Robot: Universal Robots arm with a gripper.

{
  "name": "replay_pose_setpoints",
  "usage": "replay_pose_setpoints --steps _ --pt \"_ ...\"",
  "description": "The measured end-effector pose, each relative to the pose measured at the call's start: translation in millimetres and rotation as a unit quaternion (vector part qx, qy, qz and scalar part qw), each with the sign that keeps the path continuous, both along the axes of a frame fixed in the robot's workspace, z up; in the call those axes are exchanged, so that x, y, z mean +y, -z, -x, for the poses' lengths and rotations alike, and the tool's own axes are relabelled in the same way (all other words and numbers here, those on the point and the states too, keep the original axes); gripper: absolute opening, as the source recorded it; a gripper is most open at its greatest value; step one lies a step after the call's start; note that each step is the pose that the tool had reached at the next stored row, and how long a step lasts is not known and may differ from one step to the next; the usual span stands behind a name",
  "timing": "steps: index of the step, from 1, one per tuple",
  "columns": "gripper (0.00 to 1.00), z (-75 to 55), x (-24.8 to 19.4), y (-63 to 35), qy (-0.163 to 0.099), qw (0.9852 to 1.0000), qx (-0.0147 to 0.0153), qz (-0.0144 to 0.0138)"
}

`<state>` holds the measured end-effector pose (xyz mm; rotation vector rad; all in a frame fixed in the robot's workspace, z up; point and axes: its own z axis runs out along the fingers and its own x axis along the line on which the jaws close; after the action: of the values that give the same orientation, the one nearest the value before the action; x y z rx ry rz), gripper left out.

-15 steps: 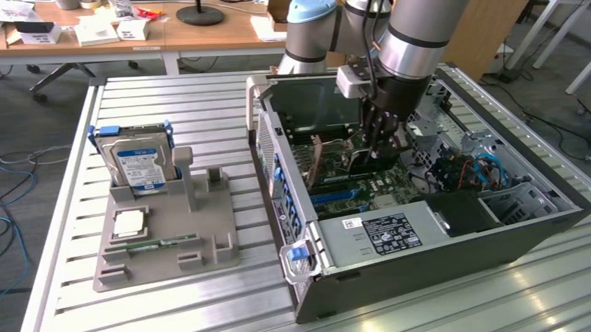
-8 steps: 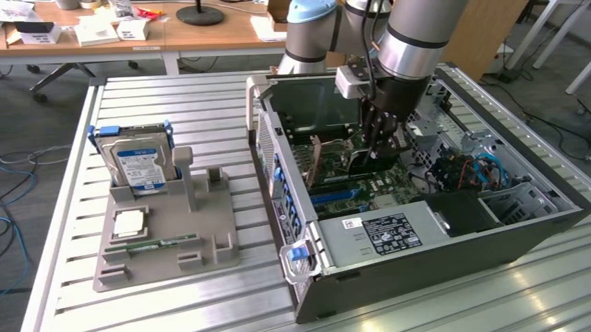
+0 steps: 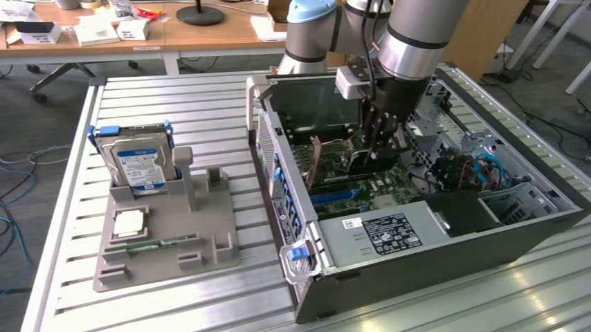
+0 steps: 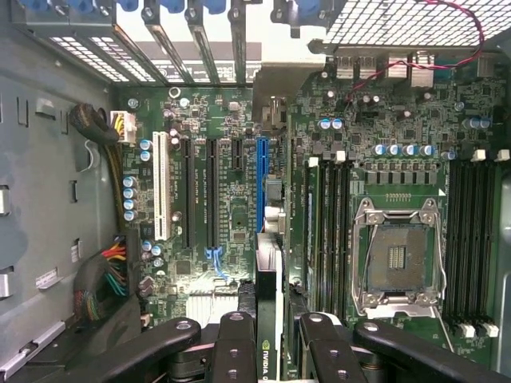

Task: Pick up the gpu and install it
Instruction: 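Insert the gpu into the slot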

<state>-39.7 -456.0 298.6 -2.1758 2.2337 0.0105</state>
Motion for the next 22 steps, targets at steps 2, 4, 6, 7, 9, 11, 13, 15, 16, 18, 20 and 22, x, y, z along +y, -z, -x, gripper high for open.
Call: replay_pose_setpoints --steps 2,4,6,7,9,11,13,15,16,18,20,22 --pt "0.26 0.0 -0.1 0.1 0.0 1.0 0.0 0.0001" --pt "0.26 0.0 -0.1 0.6 0.0 1.0 0.0 0.0" --pt "0.26 0.0 -0.1 0.9 0.0 1.0 0.0001 0.0" --pt "0.26 0.0 -0.1 1.0 0.0 1.0 0.0 -0.0001" --pt "0.26 0.0 -0.1 1.1 0.0 1.0 0.0 -0.0001" --pt "0.26 0.3 -0.1 1.4 0.0 1.0 0.0 -0.0001" --pt "0.26 1.5 -0.1 1.7 0.0 1.0 0.0 -0.0001" --pt "0.26 2.7 0.0 1.9 0.0 1.0 0.0 -0.0001" --pt "0.26 2.8 0.0 2.0 0.0 1.0 0.0 -0.0001" --pt "0.26 2.8 0.0 2.0 0.0 1.0 0.0 -0.0001" --pt "0.26 3.2 0.0 2.0 0.0 1.0 0.0 -0.0001" --pt "0.26 5.1 0.3 2.1 0.0 1.0 0.0 -0.0002"
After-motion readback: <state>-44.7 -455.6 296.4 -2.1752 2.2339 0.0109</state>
